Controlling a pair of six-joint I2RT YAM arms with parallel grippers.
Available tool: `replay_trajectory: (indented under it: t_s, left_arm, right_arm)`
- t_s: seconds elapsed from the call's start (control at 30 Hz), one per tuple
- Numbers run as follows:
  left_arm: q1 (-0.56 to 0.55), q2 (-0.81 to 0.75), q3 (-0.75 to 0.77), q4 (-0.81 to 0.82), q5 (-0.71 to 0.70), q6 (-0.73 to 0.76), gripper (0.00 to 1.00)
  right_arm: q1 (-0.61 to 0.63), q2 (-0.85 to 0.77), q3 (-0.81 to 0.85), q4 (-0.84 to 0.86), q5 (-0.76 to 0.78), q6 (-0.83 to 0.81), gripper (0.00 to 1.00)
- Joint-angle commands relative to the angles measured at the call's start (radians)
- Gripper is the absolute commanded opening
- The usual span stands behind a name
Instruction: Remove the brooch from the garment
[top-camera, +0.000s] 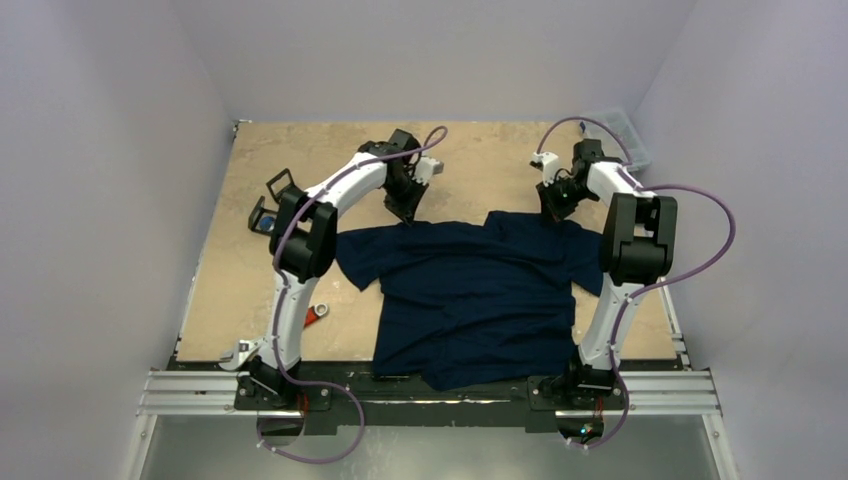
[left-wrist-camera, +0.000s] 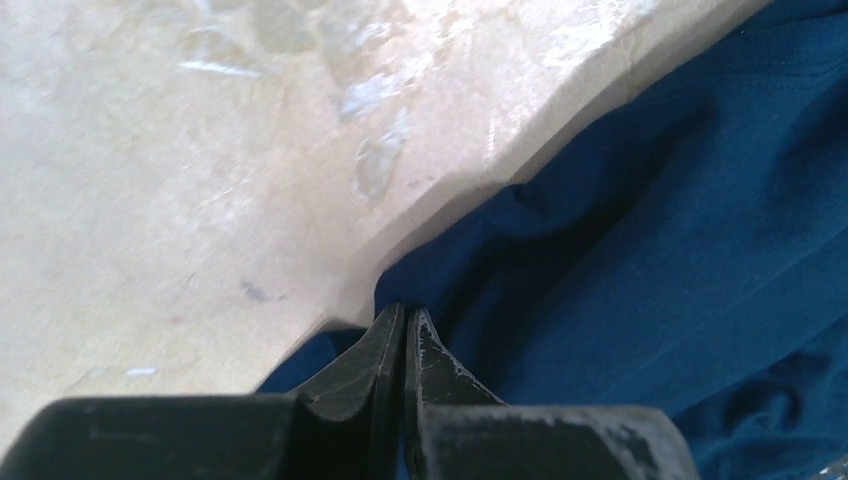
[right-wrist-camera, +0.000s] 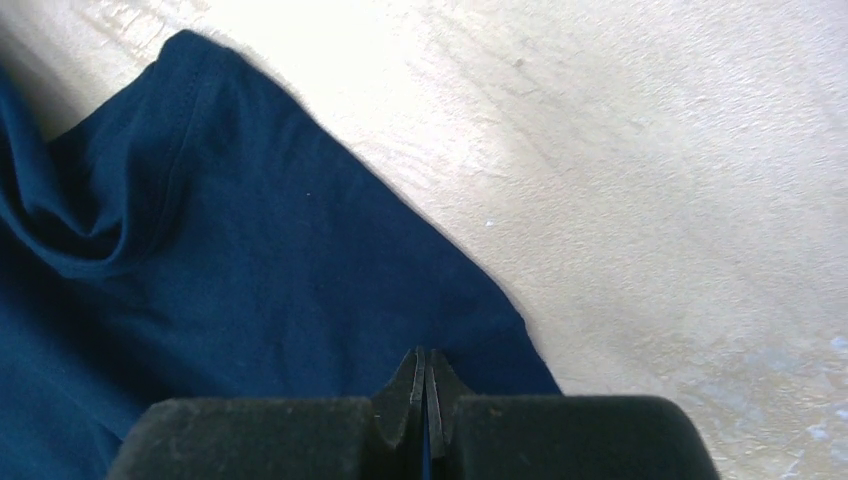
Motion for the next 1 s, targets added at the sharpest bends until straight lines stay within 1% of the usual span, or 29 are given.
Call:
replay_trajectory:
  t_s: [0.0,0.1,0.2,0.33,0.43,0.5,0.53,0.57,0.63,0.67,0.7,0.77,0.8,0.93,0.97]
  left_arm:
    - [0.061,-0.166,-0.073,0.138,-0.035,-0.041,0.0]
    - [0.091,-0.227,-0.126,0.222,-0.091,-0.051,0.0]
    - [0.1,-0.251,-0.144,0.259,-0.162,-0.03,0.0]
    - [0.1,-0.226,-0.14,0.233,-0.252,0.008,0.0]
    - [0.106,-0.195,-0.131,0.219,-0.315,0.0,0.0]
    - [0.108,-0.182,-0.124,0.211,-0.316,-0.003,0.0]
    - [0.108,-0.173,-0.117,0.2,-0.304,0.002,0.0]
    - [0.108,-0.165,-0.107,0.185,-0.288,0.011,0.01]
    - [0.108,-0.14,-0.066,0.134,-0.283,0.023,0.23]
    - [0.112,-0.134,-0.047,0.112,-0.283,0.02,0.3]
    - [0.121,-0.136,-0.034,0.098,-0.246,0.01,0.35]
    - [0.151,-0.172,-0.047,0.114,-0.138,-0.024,0.41]
    - [0.163,-0.195,-0.064,0.149,-0.056,-0.043,0.42]
    - [0.174,-0.243,-0.061,0.161,0.088,-0.077,0.44]
    - [0.181,-0.251,-0.058,0.157,0.122,-0.12,0.45]
  right_arm:
    - [0.002,-0.054,0.021,0.115,0.006,0.039,0.0]
    - [0.003,-0.072,0.031,0.188,0.049,0.076,0.0]
    - [0.004,-0.043,0.07,0.19,0.069,0.083,0.0]
    - [0.003,-0.009,0.104,0.151,0.066,0.065,0.0]
    - [0.003,-0.024,0.083,0.192,0.066,0.094,0.0]
    - [0.004,-0.034,0.073,0.212,0.069,0.115,0.0]
    - [0.005,-0.035,0.076,0.211,0.066,0.119,0.0]
    - [0.007,-0.033,0.085,0.202,0.065,0.121,0.1]
    - [0.01,-0.025,0.12,0.152,0.054,0.115,0.31]
    - [0.015,-0.026,0.128,0.136,0.041,0.113,0.4]
    - [0.021,-0.032,0.136,0.123,0.025,0.115,0.44]
    - [0.044,-0.041,0.147,0.105,-0.001,0.122,0.44]
    - [0.061,-0.042,0.154,0.095,-0.011,0.126,0.43]
    - [0.153,-0.029,0.186,0.088,-0.05,0.183,0.4]
    - [0.176,-0.021,0.2,0.088,-0.064,0.199,0.4]
